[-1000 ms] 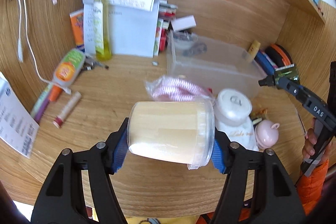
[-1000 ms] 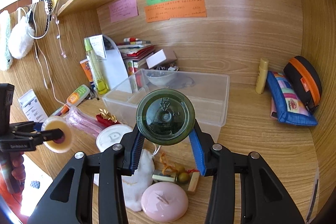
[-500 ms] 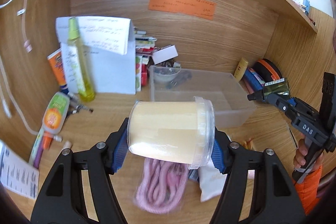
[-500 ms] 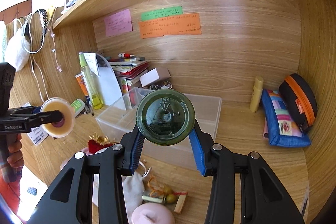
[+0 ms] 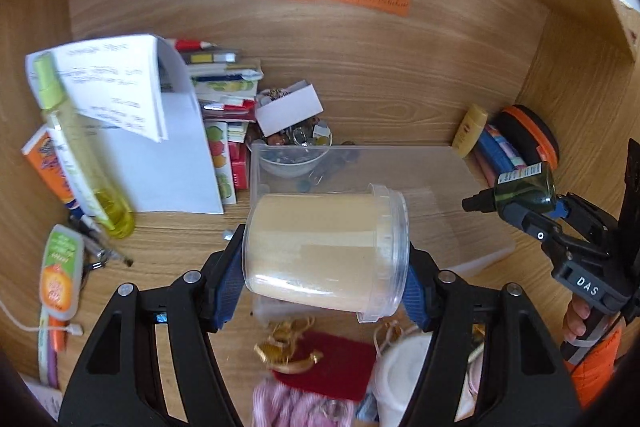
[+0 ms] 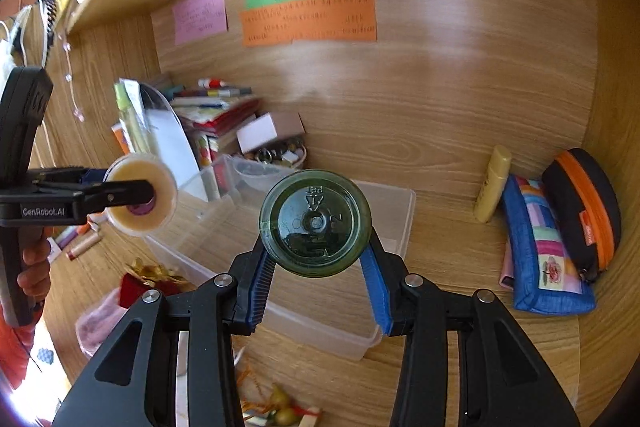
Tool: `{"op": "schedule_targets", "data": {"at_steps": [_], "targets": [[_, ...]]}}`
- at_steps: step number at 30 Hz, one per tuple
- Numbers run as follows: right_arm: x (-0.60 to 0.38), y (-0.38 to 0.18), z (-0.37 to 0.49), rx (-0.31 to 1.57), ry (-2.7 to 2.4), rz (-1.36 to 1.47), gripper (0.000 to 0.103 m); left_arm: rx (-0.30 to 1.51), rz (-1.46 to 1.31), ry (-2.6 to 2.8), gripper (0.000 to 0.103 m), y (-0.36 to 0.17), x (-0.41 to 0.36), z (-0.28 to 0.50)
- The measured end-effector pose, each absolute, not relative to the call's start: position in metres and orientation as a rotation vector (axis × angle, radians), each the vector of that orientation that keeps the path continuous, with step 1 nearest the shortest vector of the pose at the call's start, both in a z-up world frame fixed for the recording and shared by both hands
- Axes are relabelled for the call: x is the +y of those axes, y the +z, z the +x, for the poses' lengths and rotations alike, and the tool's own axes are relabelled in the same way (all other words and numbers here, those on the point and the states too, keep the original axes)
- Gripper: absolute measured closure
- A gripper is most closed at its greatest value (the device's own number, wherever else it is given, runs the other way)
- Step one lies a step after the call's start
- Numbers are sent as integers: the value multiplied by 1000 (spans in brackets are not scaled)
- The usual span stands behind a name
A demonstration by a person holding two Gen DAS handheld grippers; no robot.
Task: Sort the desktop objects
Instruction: 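Lift both held items and carry them over the clear plastic box, then lower the items into the clear box and open both tools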
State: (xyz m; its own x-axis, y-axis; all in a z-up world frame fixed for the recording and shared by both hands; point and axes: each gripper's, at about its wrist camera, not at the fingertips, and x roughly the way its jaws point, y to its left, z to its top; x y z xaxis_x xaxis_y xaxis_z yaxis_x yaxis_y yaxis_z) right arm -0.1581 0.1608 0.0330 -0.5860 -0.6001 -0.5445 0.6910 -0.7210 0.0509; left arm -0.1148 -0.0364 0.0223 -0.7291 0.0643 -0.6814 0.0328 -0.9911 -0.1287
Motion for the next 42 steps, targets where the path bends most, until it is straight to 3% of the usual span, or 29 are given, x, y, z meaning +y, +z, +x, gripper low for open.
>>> {"op": "schedule_targets", "data": {"at_steps": [15,34,39,42], "targets": [[125,-3,-193,391,-2211,862,65,-112,-1316,2789,37,-20,-23,-181],[106,-17,-195,451,-2156,922,64,19,-1349,2781,37,-35,-6,-186],[105,-12,-189,484,-2176,892,50,114,-1237,2833,37,-13,5,-171],[107,-8,-183,497,-2191,865,47,163,-1184,2864,37,-2,8,-162]]}}
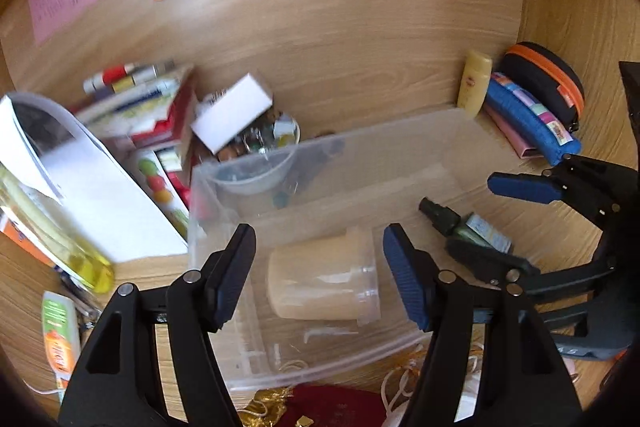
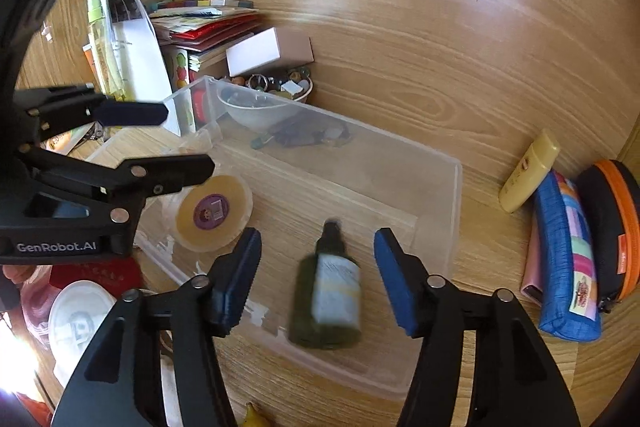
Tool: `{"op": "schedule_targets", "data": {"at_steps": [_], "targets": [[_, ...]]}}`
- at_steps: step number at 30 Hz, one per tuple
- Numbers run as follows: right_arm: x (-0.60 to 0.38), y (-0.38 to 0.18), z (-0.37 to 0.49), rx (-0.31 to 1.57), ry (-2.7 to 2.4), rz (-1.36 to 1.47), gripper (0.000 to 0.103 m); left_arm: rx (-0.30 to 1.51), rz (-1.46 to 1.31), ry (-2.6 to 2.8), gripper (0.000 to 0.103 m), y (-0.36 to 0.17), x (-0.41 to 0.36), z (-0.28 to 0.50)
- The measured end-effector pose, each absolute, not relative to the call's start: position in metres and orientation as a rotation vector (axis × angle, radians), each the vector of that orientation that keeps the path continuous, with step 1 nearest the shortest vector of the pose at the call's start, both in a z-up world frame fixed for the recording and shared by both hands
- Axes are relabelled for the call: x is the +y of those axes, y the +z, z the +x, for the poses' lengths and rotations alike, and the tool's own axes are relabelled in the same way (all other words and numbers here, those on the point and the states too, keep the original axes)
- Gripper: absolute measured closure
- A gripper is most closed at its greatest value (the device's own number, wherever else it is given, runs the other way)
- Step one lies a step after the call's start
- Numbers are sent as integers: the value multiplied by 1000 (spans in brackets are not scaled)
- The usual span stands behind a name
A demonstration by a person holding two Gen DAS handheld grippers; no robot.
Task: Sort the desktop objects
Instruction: 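Lower the items into the clear box and open both tools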
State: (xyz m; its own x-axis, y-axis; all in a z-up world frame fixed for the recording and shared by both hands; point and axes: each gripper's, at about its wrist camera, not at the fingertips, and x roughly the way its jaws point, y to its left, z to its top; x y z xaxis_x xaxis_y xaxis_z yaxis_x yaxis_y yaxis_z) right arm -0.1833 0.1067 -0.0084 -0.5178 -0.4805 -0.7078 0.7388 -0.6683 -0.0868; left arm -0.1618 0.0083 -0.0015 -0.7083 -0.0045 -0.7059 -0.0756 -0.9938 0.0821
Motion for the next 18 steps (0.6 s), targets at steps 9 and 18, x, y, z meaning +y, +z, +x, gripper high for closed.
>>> {"op": "schedule_targets", "data": {"at_steps": [9,18], "targets": [[126,15,-169,488,-2252,787,28,98,-1144,2895,36,19,-2,-140],[153,33,-140,439,-2296,722,21,23,-1102,2934,18,30,-19,-106]]}}
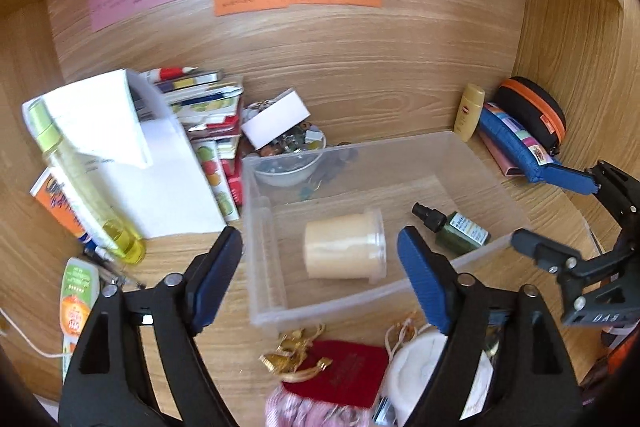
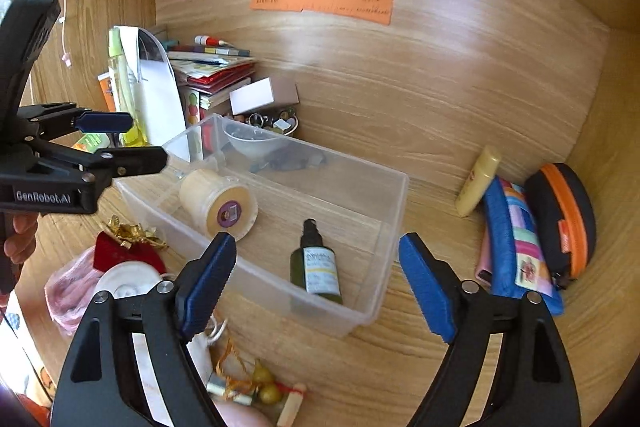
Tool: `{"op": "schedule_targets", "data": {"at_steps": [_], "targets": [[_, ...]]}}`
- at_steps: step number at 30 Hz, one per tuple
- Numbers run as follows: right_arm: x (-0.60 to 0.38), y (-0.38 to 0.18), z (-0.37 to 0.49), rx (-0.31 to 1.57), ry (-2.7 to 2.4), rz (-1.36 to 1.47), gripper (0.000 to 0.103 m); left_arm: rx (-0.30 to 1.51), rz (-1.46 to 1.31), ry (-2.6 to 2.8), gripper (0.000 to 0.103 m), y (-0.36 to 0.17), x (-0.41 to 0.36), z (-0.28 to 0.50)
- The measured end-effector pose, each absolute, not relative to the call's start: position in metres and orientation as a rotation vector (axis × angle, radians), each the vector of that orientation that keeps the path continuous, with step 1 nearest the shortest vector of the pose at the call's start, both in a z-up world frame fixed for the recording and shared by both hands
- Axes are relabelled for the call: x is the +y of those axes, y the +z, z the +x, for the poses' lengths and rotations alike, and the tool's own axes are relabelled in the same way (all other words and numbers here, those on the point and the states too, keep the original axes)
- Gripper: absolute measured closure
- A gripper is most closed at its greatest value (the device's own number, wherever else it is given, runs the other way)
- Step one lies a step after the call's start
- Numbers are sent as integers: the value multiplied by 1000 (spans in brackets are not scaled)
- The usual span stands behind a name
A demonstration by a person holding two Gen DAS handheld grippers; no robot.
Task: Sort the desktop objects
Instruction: 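Lower the items into the clear box and open both tools, then grasp the bagged pink rope with the left tool while the right tool grasps the pink ceramic ball box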
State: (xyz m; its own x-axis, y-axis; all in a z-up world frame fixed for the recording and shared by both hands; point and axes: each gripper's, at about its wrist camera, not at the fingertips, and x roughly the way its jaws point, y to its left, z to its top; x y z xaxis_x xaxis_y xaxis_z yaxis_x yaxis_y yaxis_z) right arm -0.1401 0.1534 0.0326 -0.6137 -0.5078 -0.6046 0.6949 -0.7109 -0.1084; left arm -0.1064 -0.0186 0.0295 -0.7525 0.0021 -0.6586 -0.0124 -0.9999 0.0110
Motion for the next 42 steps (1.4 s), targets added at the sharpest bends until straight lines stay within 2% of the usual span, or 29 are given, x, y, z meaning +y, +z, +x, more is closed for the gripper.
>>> {"op": "schedule_targets", "data": {"at_steps": [1,7,19,32,38,42], "targets": [[156,33,-136,435,-2299,721,21,10,-1104,2933,15,29,-21,-103],[173,30,-114,413,-2309,739,20,-52,-1156,2912,13,22,-40,-77],[203,0,-70,358,-2343,838,20,-113,-1326,2843,13,-23,-55,-23],[204,-39,-49,384,-2251,984,20,-243,-1474,2713,13,-64,-51,-3],[208,-41,-50,339,-2235,1007,20,-238,-1478,2702,12,-66,-46,-4],[206,-46,-45,349,-2208,1018,20,-166,-1488,2701,12,-70,-39,-9]]}}
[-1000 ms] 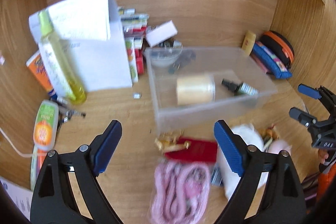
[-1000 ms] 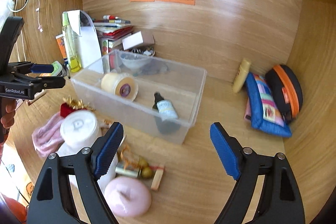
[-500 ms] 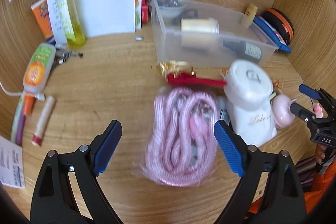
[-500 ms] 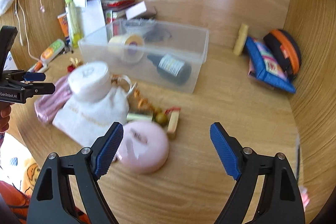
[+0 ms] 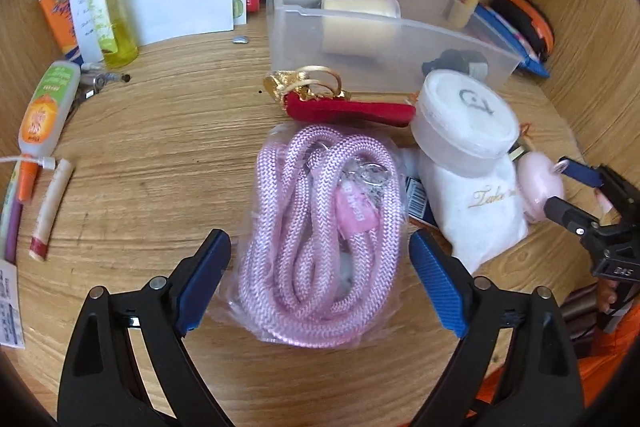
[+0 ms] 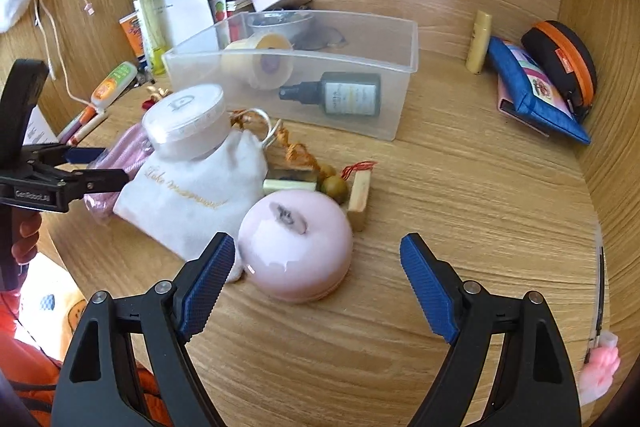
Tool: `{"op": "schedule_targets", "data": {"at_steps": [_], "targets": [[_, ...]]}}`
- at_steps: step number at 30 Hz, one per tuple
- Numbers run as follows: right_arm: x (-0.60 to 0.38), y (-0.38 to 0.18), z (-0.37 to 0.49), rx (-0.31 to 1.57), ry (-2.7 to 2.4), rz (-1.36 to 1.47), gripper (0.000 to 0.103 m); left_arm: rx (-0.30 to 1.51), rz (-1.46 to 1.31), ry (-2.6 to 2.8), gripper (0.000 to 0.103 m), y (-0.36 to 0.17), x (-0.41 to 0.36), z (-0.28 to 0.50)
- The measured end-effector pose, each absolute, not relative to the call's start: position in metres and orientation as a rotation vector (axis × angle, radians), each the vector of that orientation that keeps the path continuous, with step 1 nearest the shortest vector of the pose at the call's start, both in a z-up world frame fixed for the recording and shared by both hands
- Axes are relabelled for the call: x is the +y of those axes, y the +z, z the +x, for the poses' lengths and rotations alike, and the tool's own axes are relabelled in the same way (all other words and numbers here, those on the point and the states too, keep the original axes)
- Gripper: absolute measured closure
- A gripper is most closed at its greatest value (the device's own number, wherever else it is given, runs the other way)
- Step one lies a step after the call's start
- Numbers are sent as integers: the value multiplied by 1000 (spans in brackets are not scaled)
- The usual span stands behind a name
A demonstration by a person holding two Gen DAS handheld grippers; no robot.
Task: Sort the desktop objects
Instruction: 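Grasp the bagged pink rope with the left tool while the right tool grasps the pink ceramic ball box, then lift both held items and carry them over the clear box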
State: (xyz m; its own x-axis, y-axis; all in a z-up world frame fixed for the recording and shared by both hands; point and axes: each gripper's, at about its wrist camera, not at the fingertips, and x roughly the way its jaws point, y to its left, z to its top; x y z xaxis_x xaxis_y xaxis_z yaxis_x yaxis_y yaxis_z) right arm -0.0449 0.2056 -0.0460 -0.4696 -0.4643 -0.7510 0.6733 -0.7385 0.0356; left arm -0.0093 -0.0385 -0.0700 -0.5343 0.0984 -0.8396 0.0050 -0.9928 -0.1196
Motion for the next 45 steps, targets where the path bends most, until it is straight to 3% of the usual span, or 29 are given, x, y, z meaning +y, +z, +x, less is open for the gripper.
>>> {"op": "schedule_targets", "data": {"at_steps": [11,14,15,18,20,22,32,45], "targets": [[194,-64,-54,319,-2175,1065,22,-54,-1499,2763,11,-79,-32,-27],[196,-66,-57,281,-2169,1070,34,-30,-1474,2798,11,-81,-27,-29],[197,-65,-57,277,-2166,1064,42,-38,-1468,2808,11,-81,-28,-30],[200,-64,-56,270,-2178,1064,42,-43,-1452,2821,14,-81,-29,-28],[202,-63,-56,263,-2188,1065,42,-45,-1436,2837,22,-80,-30,-25],[206,-61,-56,246,-2194,1061,42,-40,-1428,2847,35,-78,-31,-20],[216,-36,-54,191,-2230,983,42,-147,-1425,2887,43,-67,-51,3],[216,-9,-61,124,-2255,864,42,-246,-1274,3017,44,-28,-72,16]]}}
